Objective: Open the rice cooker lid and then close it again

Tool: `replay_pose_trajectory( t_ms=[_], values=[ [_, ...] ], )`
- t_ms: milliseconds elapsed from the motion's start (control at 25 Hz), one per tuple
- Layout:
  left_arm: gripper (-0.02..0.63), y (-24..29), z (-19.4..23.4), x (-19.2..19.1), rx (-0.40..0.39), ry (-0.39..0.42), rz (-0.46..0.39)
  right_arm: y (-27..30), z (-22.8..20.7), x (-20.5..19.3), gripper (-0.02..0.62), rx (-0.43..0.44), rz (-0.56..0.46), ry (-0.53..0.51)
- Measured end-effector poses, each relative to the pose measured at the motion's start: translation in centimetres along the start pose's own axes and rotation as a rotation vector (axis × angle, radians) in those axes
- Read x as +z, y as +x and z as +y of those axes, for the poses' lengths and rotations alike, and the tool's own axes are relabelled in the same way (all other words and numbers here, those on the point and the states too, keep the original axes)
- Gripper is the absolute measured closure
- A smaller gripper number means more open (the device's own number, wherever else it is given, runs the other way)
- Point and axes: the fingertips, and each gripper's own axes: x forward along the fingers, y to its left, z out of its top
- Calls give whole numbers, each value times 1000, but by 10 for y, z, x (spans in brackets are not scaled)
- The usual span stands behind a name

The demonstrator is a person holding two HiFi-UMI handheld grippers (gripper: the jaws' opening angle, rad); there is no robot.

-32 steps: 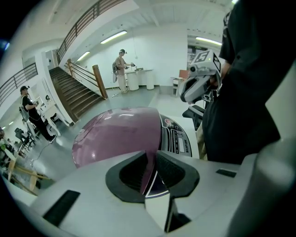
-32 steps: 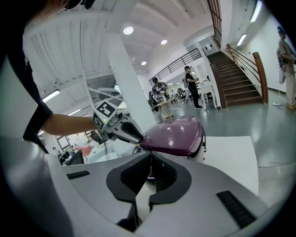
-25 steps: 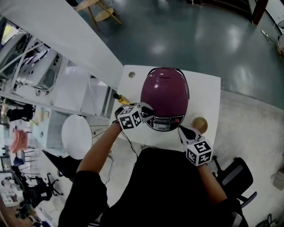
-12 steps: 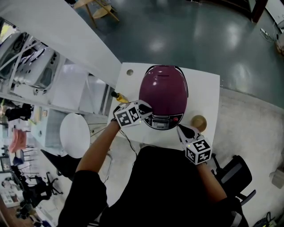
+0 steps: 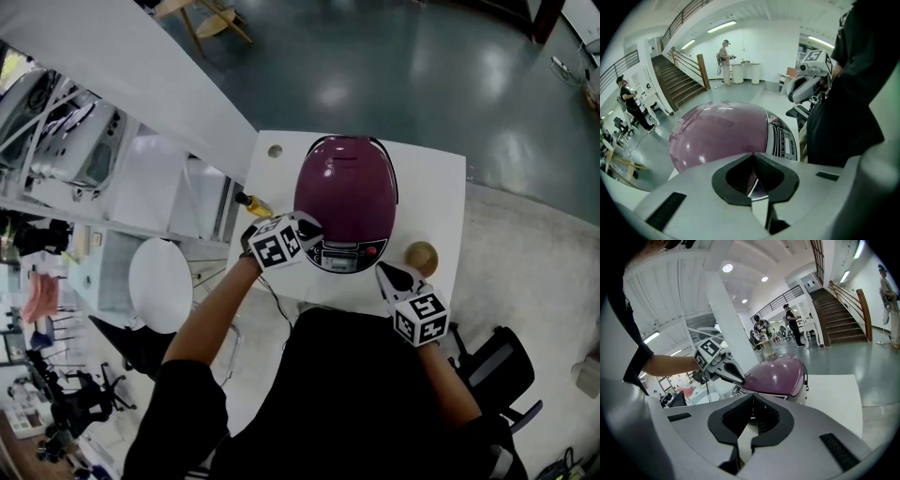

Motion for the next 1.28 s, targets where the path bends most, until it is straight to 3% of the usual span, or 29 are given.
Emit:
replay_pose_trajectory(
  t_ms=[320,920,1040,1280],
  values=[
    [597,-1,2,-1,21,-80,-4,1,0,4,595,6,0,-17],
    [600,4,-1,-1,84,0,110,2,9,5,595,26,-4,-33],
    [600,4,0,-2,73,-22,90,0,11,3,595,26,-7,-32],
    [600,-6,1,-5,119,-135,-46,-12,12,3,595,6,-11,-20]
  ],
)
